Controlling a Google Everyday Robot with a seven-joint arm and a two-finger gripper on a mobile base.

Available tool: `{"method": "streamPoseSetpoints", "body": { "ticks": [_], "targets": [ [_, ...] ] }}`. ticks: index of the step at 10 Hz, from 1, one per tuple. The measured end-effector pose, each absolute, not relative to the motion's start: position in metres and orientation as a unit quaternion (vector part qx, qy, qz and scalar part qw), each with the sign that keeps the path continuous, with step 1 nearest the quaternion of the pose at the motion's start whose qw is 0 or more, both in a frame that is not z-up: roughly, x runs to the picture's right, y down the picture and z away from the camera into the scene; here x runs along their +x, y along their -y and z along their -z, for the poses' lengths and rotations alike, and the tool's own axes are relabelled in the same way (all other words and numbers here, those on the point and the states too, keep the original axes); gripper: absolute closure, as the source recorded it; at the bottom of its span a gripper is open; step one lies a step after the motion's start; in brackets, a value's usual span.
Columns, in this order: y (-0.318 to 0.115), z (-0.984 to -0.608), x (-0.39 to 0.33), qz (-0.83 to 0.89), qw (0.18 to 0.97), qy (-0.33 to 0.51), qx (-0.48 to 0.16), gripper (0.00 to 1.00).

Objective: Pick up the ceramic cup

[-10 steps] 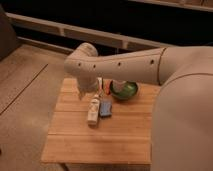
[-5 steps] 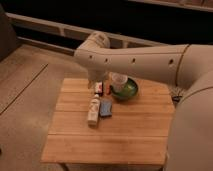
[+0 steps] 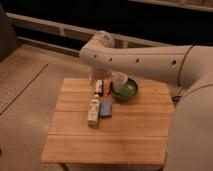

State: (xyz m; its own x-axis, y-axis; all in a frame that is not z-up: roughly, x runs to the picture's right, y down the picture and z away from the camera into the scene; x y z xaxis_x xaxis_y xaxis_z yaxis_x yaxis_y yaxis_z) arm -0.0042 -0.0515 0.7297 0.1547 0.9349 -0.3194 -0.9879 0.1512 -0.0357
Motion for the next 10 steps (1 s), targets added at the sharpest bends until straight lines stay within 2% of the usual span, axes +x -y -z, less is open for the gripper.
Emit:
{"method": "streamPoseSetpoints", "body": {
  "ticks": [4, 7, 10],
  "targets": [
    [0.087, -0.781, 0.027, -0.618, 0.773, -0.077, -0.123, 0.35],
    [0.088, -0.783, 0.03, -0.616, 0.774, -0.075, -0.123, 0.35],
    [0.096, -0.789, 0.048, -0.612, 0.781, -0.088, -0.089, 0.35]
  ]
}}
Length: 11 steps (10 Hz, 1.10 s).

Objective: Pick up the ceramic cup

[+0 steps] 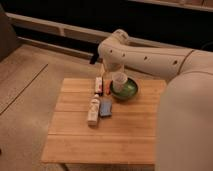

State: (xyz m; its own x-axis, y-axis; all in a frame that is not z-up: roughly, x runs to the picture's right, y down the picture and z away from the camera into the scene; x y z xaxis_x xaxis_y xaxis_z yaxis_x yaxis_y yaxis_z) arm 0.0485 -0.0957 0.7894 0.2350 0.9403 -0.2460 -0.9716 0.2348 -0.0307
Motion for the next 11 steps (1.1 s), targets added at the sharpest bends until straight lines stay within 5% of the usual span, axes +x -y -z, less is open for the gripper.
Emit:
{"method": "streamPoseSetpoints", "body": {
  "ticks": [11],
  "targets": [
    [0.071, -0.902, 0.063, -0.573, 0.798, -0.121, -0.143, 0.35]
  ]
}}
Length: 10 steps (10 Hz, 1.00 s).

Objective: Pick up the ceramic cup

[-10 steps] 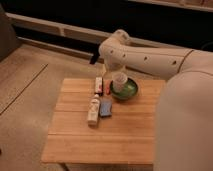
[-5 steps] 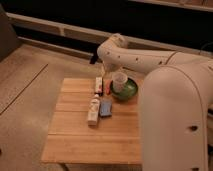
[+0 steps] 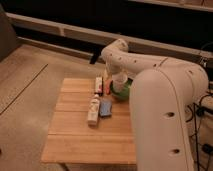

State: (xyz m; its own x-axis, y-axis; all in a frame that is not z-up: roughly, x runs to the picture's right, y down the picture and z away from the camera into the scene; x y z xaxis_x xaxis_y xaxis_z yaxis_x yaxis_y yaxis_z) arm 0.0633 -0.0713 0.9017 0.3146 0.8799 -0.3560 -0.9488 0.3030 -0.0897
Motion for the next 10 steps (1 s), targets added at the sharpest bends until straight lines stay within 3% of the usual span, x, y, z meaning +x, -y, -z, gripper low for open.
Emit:
{"method": "streamPoseSetpoints", "body": {
  "ticks": [3, 4, 7, 10],
  "targets": [
    [0.061, -0.922, 0.074, -0.594, 0.778, -0.129, -0.16, 0.35],
    [0.06, -0.929, 0.074, -0.6, 0.772, -0.129, -0.165, 0.4],
    [0.056, -0.937, 0.08, -0.617, 0.755, -0.138, -0.172, 0.69],
    [0.077, -0.924, 0.101, -0.638, 0.743, -0.147, -0.14, 0.98]
  ]
}}
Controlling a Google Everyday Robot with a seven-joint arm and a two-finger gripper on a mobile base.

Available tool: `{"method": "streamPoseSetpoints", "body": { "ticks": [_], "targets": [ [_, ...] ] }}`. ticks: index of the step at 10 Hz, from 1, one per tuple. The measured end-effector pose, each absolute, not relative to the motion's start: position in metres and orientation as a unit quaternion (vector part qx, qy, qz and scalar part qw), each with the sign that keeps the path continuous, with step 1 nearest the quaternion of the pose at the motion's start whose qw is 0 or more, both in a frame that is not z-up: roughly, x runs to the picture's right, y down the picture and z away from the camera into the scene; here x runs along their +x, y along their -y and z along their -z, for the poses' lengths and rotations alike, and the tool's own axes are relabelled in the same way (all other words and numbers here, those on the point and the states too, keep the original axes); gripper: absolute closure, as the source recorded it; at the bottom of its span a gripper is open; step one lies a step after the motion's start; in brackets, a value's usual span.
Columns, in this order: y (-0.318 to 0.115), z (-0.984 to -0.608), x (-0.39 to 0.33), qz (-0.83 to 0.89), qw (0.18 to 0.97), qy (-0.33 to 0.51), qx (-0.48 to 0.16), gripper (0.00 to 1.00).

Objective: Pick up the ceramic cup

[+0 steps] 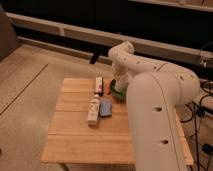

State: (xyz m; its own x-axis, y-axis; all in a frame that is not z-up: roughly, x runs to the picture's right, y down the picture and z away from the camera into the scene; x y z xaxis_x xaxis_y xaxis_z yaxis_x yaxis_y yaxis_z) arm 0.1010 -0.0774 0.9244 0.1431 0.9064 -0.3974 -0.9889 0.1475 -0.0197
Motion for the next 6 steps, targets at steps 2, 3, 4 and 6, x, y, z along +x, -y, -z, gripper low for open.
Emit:
{"method": "streamPoseSetpoints", "body": {
  "ticks": [2, 3, 4, 6],
  "targets": [
    [0.091, -0.898, 0.11, -0.649, 0.735, -0.155, -0.121, 1.0],
    [0.099, -0.879, 0.113, -0.65, 0.735, -0.16, -0.107, 1.0],
    [0.112, -0.851, 0.114, -0.648, 0.738, -0.166, -0.086, 1.0],
    [0.127, -0.816, 0.105, -0.645, 0.743, -0.168, -0.066, 1.0]
  ]
}}
